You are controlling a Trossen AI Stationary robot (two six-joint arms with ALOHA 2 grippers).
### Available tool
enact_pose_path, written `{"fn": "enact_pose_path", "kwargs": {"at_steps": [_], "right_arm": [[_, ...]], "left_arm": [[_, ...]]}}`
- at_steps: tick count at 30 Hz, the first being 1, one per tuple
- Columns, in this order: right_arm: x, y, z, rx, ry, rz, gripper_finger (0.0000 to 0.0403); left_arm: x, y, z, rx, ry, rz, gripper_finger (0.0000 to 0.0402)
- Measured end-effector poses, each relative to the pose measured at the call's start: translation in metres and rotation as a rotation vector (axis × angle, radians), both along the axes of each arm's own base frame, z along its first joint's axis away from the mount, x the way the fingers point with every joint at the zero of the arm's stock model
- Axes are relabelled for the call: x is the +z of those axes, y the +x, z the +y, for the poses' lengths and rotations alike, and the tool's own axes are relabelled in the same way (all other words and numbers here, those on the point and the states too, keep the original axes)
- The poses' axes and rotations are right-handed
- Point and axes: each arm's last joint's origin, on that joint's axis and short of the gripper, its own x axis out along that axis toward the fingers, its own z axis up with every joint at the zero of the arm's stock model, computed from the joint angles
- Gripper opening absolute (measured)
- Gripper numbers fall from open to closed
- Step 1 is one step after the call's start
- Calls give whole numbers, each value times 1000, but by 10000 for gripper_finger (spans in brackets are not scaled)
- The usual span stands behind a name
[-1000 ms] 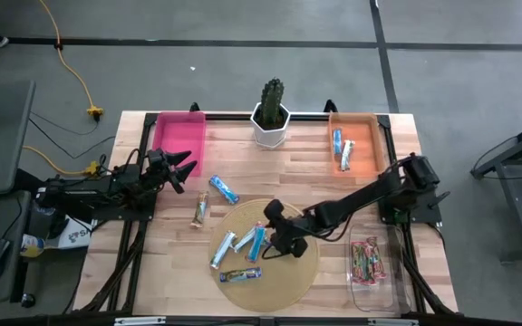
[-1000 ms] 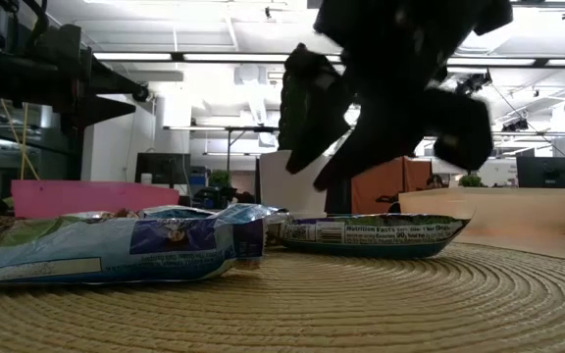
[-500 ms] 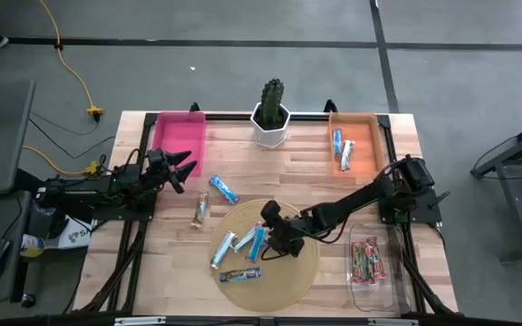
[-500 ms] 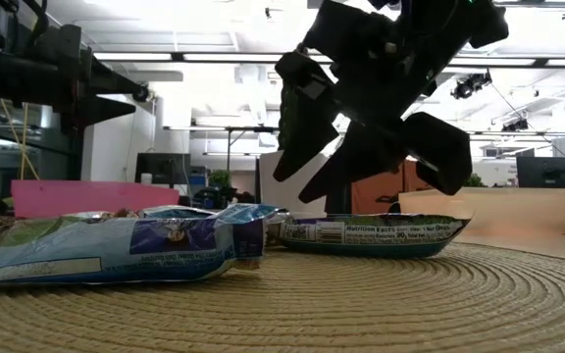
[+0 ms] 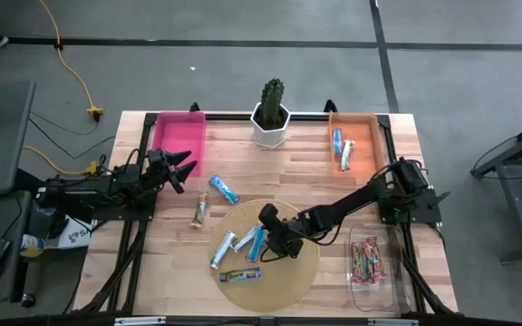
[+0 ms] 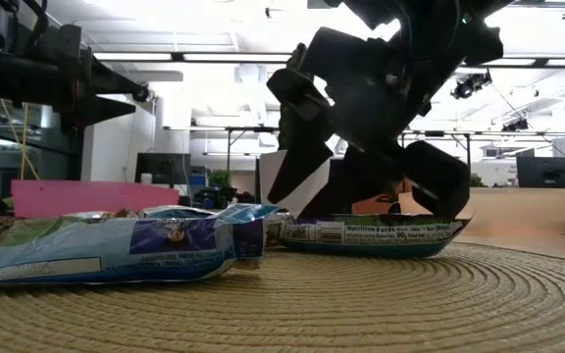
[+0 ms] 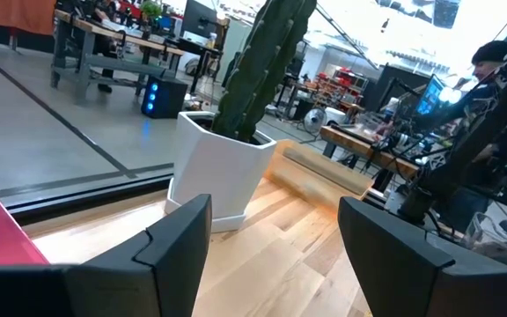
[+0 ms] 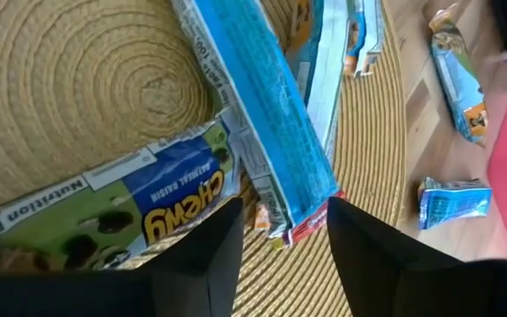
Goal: Pick and place Granola Bars by type
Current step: Put the red granola bar into the transparent bin
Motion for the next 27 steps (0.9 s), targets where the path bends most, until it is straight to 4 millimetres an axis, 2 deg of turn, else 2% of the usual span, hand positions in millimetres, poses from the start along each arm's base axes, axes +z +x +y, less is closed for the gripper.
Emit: {"fn": "enact_pose_path", "kwargs": {"at_steps": [12,19,27], "right_arm": [[4,8,-10,-9,43,-58,149],[4,8,-8,51,54,-54,149],[5,12,-17,74,104,-54,149]], "left_arm": [[0,0,0,0,0,0,245],[0,0,0,0,0,0,245],[0,0,0,0,0,0,245]]}}
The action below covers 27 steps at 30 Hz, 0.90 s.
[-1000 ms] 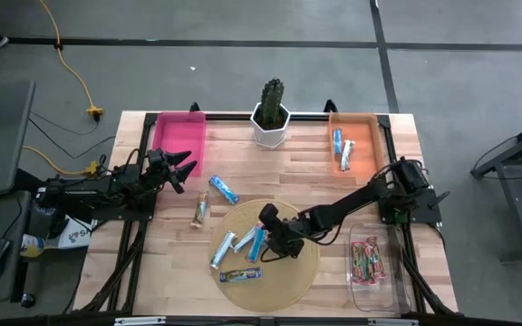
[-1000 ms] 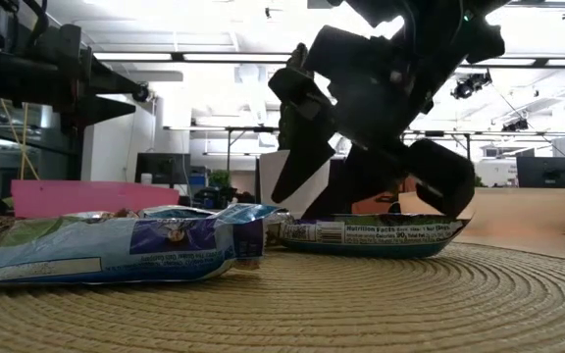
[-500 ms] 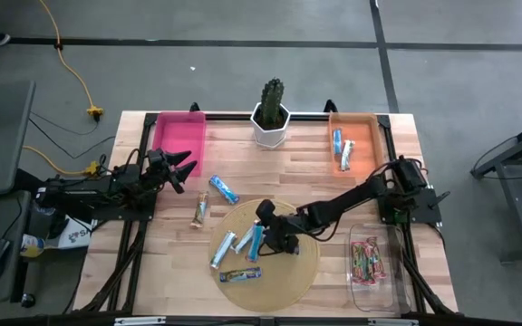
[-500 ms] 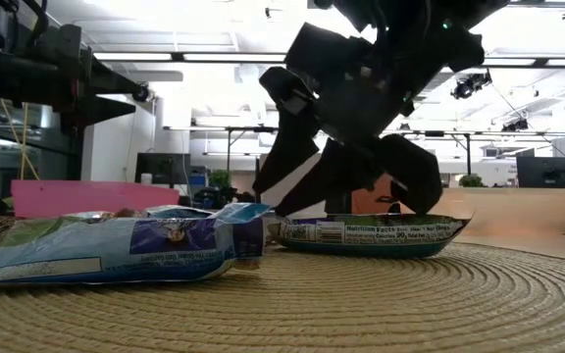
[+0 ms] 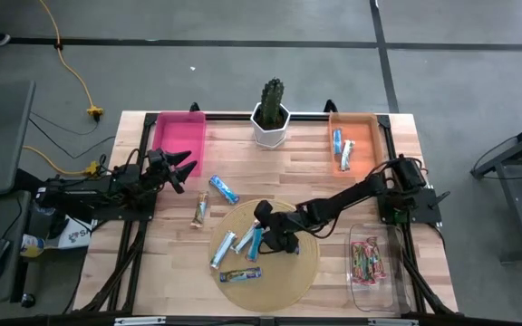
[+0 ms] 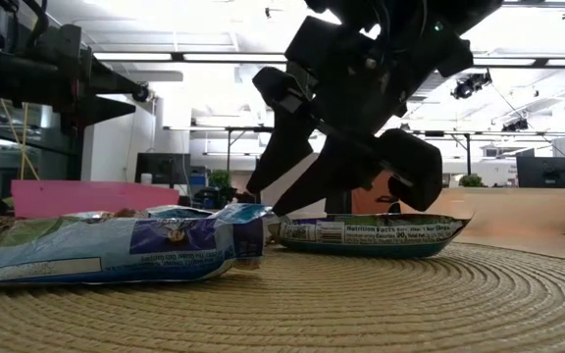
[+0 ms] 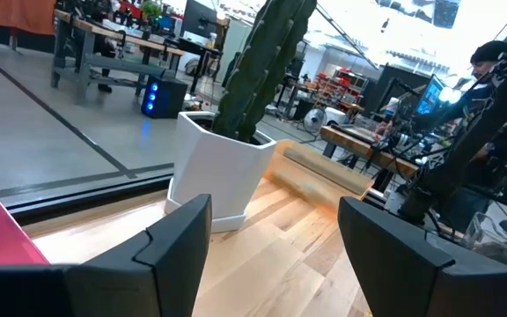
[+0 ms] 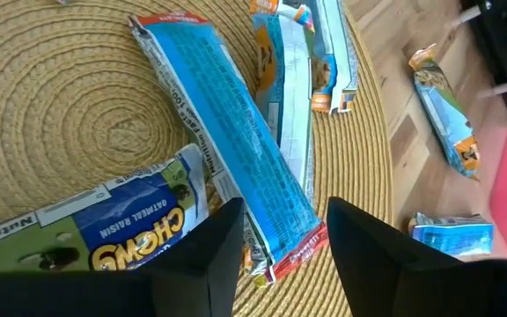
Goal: Pick and place Granola Bars by type
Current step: Put the red granola bar into the transparent bin
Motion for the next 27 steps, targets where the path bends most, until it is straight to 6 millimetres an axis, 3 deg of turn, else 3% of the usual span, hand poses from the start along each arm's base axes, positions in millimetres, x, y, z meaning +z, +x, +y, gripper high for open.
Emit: {"fn": "enact_pose_path", "kwargs": {"at_steps": [16,27], "right_arm": [[-19,7,-5,33,20,19,149],[-21,9,-6,-38,20,0,149]], "left_arm": [[0,0,0,-4,0,0,245],[0,0,0,-11,1,0,245]]}}
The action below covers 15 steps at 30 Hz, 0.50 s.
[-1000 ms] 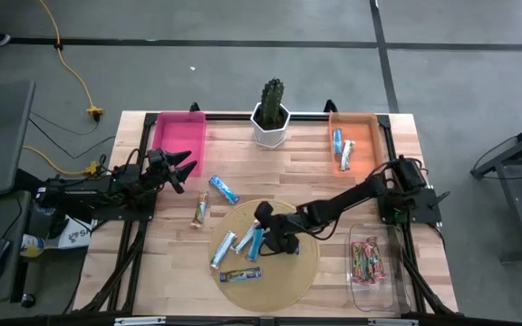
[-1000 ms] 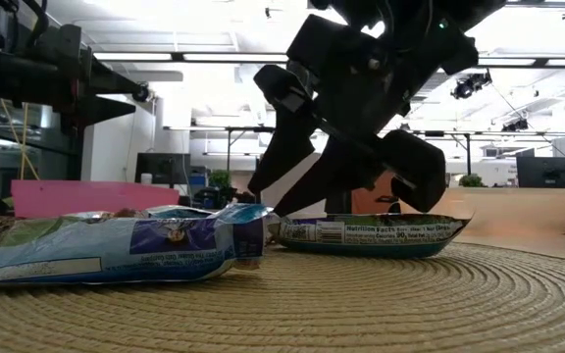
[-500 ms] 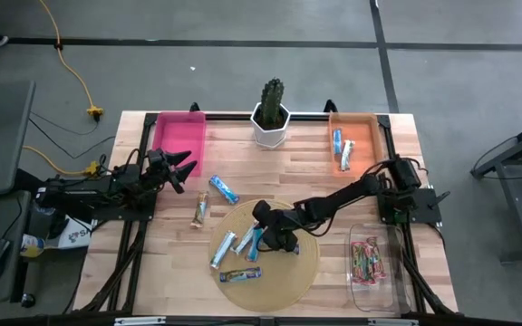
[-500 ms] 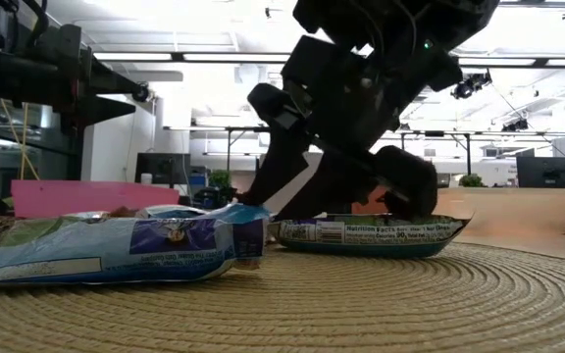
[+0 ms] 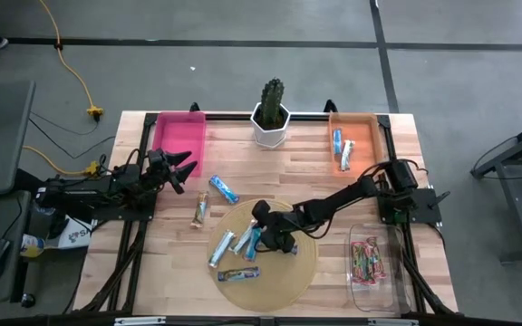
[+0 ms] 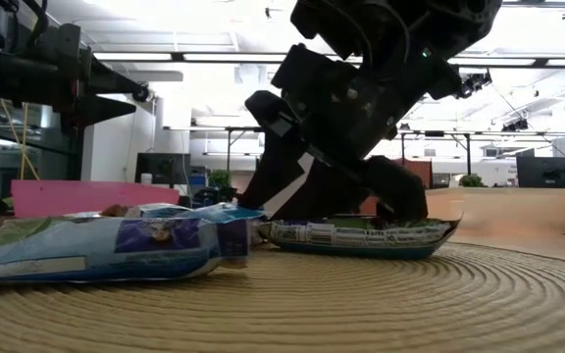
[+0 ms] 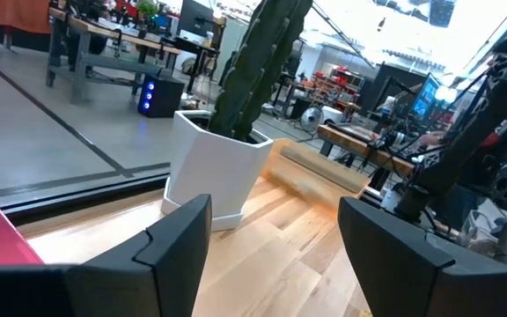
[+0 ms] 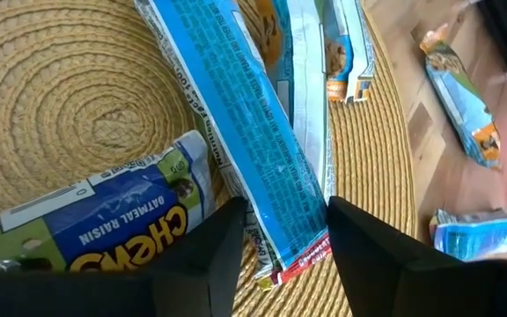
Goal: Pick and place Granola Bars by type
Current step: Put the red granola bar into the transparent bin
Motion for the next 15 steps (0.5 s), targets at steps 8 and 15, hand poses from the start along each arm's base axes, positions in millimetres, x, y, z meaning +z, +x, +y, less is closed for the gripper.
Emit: {"fn": "enact_pose_path", "kwargs": {"at_steps": [8,15], "right_arm": [[0,0,-1,-61,0,-4,125],[0,0,-2,-103,-21,-13,81]], "left_arm": [[0,0,0,1,0,0,245],[0,0,0,1,0,0,245]]}}
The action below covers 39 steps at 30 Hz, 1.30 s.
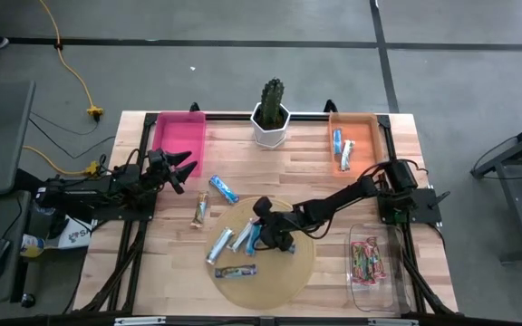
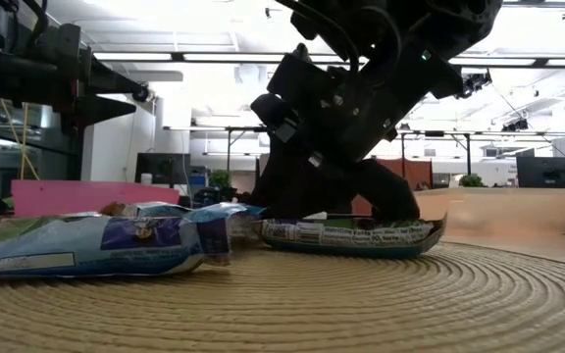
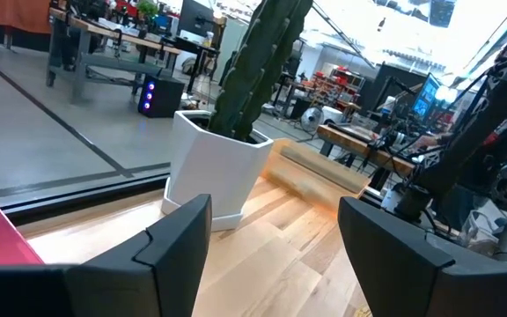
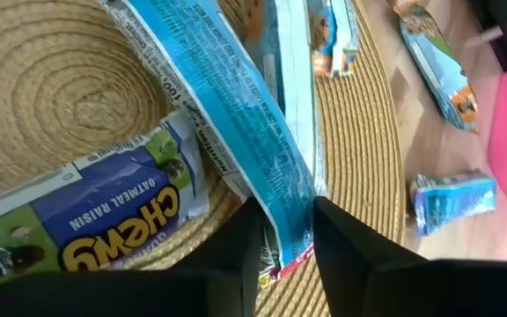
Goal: Pick and place Granola Bars by type
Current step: Put the red granola bar into the transparent bin
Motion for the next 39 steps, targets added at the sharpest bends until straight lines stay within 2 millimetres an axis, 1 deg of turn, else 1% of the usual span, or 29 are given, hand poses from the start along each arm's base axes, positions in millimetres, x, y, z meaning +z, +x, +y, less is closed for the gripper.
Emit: {"fn": "enact_pose_path", "kwargs": {"at_steps": [9,15,25,33,39], "right_arm": [[1,0,-3,-74,-34,-13,53],[18,-2,-5,-154,-9,-63,40],[34,-6,-8,-231,-28,-94,30],[51,-9,-10,-368,74,-169,30],[63,-14,-12,-501,214,-208,30]], "left_arm": [[0,0,0,1,0,0,245],[0,0,0,1,0,0,245],[0,0,0,1,0,1,245],[0,0,0,-2,0,0,245],[0,0,0,-3,0,0,245]]}}
